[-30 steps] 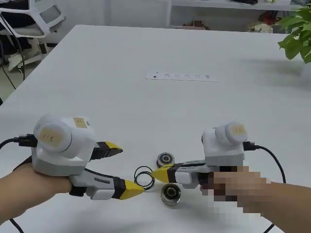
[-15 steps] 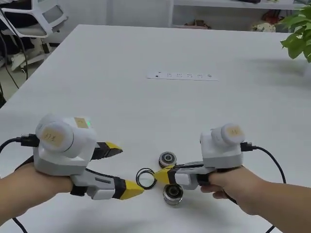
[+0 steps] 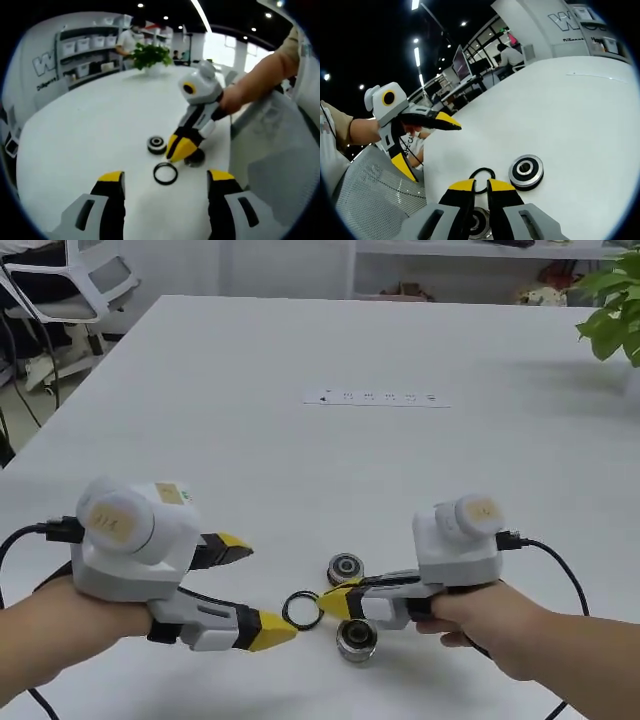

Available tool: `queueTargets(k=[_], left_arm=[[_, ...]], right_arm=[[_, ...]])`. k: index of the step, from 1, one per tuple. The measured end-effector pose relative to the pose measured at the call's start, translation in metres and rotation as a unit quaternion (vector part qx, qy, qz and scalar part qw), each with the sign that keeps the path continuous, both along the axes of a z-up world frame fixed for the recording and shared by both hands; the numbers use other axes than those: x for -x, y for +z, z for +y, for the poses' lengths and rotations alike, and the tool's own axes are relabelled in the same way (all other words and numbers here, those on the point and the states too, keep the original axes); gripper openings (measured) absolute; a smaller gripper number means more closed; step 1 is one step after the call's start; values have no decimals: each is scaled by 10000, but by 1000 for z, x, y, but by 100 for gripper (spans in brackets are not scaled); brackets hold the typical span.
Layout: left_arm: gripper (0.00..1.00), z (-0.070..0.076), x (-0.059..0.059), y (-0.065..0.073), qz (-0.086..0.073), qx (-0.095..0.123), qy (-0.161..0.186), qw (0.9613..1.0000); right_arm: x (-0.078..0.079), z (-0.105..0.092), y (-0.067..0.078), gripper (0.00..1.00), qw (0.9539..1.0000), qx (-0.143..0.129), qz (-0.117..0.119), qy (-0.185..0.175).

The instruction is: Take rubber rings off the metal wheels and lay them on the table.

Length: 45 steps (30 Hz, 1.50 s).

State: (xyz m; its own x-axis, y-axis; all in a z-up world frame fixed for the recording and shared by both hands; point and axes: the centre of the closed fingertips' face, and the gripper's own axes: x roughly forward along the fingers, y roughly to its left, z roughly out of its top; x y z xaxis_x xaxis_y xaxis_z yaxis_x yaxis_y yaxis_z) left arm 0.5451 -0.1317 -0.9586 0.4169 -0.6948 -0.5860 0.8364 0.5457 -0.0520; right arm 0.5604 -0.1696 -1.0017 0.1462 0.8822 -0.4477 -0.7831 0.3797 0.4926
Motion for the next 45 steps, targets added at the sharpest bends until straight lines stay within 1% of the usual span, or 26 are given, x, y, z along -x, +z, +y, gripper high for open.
queueTargets(k=[5,10,16,18,25,29,32,37,45], left_arm=[[67,0,-1,1,9,-1,11,10000],[67,-1,-2,2,8,-10,19,10000],[66,-2,-5,1,53,5,51,10000],[66,-2,-7,0,70,-4,54,10000],[65,-2,-18,-4,118,-24,90,9999],[64,-5,-22,-6,148,-20,72,9999],[64,-7,-27,-7,165,-14,65,9998],[62,-14,-34,-8,168,-8,33,9999],[59,-24,-43,-11,163,29,-17,9999]], right_arm=[[-5,-3,6,11,9999,-62,-52,-65],[-13,-8,13,14,9996,-137,-136,-196],[-21,-16,17,18,9991,-107,-298,-291],[-24,-20,18,19,9988,-85,-362,-320],[-37,-32,21,20,9977,-102,-441,-511],[-46,-39,25,22,9966,-68,-565,-598],[-51,-44,26,22,9960,-43,-600,-657],[-54,-50,23,23,9956,40,-645,-685],[-49,-55,15,25,9954,293,-794,-453]])
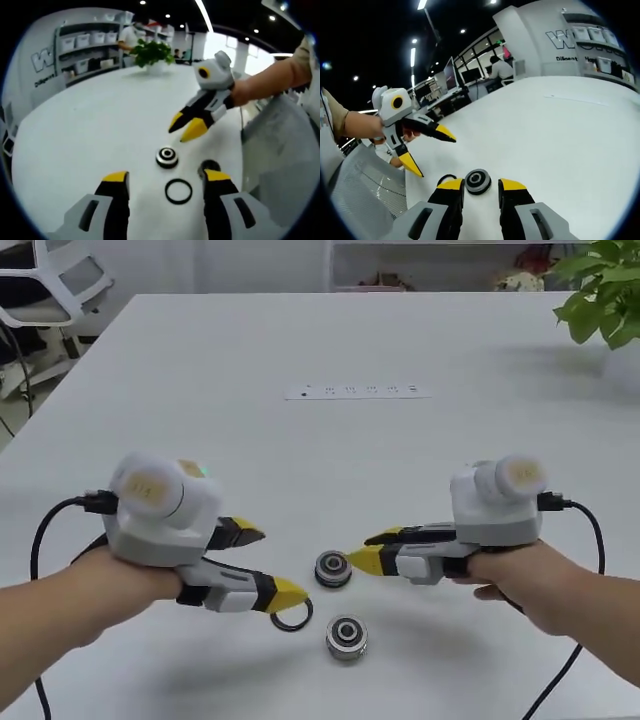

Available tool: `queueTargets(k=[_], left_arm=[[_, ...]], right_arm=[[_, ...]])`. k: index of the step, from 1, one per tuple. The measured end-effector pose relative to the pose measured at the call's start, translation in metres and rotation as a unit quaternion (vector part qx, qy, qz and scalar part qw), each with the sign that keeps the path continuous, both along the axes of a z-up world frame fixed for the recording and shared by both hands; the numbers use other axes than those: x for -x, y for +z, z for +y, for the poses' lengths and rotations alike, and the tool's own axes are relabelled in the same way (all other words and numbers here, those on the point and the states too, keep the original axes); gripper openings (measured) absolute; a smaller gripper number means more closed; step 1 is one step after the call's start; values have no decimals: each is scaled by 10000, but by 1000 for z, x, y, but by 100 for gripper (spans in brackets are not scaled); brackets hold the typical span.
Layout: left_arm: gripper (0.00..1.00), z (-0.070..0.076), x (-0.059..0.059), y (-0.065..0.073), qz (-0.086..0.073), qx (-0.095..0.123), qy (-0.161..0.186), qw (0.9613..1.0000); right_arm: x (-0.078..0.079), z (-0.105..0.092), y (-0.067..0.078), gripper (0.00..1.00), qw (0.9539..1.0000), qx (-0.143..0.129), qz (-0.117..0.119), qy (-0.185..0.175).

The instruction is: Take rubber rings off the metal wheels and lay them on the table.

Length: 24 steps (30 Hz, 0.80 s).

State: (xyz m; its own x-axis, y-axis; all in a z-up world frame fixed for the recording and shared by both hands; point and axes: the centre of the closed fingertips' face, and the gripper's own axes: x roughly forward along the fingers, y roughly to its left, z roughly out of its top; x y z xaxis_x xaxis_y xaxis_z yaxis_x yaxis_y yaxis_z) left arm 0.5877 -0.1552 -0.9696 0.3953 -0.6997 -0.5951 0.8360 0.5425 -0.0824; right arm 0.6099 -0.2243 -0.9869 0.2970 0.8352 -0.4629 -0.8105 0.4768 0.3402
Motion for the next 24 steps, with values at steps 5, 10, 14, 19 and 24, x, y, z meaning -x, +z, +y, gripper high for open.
queueTargets(k=[5,10,14,19,24], left_arm=[[57,-5,-3,-4,26,-16,-53,10000],[53,-8,-8,-7,56,21,-47,10000],[49,-14,-10,-10,102,39,-58,9999],[45,-22,-11,-14,100,38,-115,9999],[41,-33,-11,-15,116,70,-147,9998]], right_arm=[[5,-1,-10,25,9996,210,-79,174],[9,1,-19,25,9981,405,-193,414],[12,5,-24,24,9972,484,-246,521],[13,9,-26,22,9963,526,-302,608],[11,10,-28,20,9960,563,-366,589]])
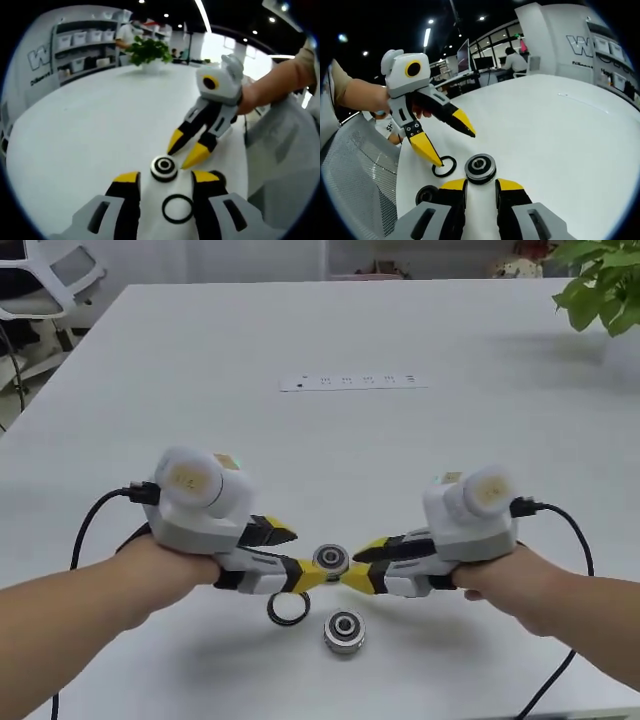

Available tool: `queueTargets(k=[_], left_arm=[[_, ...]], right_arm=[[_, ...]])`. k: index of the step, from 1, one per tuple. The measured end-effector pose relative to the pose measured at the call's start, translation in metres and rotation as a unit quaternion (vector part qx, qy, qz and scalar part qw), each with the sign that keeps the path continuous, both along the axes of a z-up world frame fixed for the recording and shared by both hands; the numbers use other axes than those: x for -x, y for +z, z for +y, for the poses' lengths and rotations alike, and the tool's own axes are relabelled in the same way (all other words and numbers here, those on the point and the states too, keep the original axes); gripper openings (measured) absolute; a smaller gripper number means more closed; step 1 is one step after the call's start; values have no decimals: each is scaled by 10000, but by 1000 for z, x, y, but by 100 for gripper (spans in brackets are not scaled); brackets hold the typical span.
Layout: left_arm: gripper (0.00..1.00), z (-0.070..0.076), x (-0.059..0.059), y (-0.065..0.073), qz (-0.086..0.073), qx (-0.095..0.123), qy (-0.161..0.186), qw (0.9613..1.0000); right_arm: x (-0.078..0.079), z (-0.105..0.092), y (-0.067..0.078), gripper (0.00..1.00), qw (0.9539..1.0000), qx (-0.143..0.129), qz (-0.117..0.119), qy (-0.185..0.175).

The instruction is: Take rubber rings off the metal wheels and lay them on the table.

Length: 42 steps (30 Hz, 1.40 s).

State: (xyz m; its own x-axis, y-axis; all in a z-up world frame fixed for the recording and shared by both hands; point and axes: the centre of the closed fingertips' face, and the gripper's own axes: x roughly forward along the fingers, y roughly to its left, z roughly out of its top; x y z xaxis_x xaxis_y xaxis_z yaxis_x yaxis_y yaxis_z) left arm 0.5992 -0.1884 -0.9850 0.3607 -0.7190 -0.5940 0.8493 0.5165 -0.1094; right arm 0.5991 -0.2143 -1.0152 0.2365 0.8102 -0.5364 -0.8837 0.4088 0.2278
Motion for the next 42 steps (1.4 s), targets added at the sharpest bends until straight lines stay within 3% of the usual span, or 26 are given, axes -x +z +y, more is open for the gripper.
queueTargets(k=[23,28,33,36,42], left_arm=[[21,-19,-9,-17,-40,-282,-242,9993],[14,-19,-14,-18,-159,-354,-170,9991],[14,-19,-14,-18,-244,-366,-130,9989],[14,-19,-14,-17,-231,-344,-98,9991],[14,-18,-13,-17,-256,-329,-43,9991]], right_arm=[[-2,3,-4,14,9998,39,-189,6],[-2,3,-4,14,9997,42,-222,5],[-2,2,-4,12,9996,64,-268,-54],[0,-2,-5,3,9992,190,-344,-32],[-3,-3,-6,0,9995,109,-166,-233]])
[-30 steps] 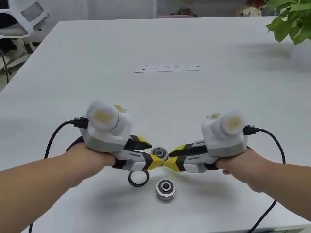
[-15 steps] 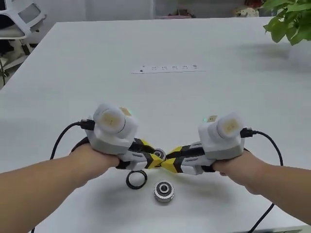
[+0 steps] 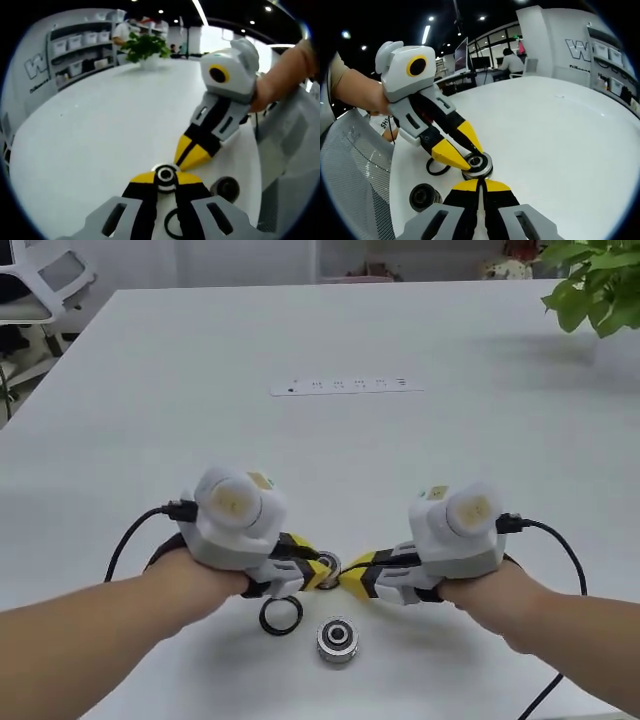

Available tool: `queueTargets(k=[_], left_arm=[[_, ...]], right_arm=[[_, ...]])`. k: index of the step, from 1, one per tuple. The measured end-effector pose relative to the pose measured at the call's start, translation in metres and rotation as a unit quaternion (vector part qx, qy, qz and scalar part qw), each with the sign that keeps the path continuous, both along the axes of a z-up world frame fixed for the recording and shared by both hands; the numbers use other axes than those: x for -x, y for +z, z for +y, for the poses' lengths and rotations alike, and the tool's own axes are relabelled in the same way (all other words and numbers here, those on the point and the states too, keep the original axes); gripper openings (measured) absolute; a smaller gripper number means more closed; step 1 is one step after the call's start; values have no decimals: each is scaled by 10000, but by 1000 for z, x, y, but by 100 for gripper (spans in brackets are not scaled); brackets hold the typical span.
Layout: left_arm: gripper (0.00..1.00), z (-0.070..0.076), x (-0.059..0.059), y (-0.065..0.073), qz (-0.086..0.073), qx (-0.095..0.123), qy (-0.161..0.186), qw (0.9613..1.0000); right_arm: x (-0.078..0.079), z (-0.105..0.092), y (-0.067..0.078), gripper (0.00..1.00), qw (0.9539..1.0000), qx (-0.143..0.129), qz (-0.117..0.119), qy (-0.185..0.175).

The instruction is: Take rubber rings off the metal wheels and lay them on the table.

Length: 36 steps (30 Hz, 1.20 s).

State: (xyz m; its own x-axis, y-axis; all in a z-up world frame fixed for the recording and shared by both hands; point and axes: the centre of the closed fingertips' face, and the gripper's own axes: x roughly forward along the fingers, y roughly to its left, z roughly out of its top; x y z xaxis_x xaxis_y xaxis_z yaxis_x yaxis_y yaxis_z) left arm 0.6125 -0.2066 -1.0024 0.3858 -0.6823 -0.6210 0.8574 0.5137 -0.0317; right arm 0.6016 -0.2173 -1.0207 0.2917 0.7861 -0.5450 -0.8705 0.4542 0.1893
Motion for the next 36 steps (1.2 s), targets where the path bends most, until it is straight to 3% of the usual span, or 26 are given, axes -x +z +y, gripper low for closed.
queueTargets(k=[6,13,20,27,36], left_arm=[[13,1,1,0,-68,-26,17,10000],[13,1,1,0,-61,-25,21,10000],[13,1,2,-1,-76,-40,62,9999],[12,1,1,-1,-96,-98,84,9999],[12,1,1,-1,-100,-145,129,9998]], right_arm=[[-3,-3,0,0,9956,-452,638,-512],[-8,-6,6,0,9892,-812,916,-811],[-12,-4,12,0,9845,-1063,1033,-939],[-11,-2,15,0,9835,-1108,1074,-948],[-9,1,17,0,9865,-1008,947,-871]])
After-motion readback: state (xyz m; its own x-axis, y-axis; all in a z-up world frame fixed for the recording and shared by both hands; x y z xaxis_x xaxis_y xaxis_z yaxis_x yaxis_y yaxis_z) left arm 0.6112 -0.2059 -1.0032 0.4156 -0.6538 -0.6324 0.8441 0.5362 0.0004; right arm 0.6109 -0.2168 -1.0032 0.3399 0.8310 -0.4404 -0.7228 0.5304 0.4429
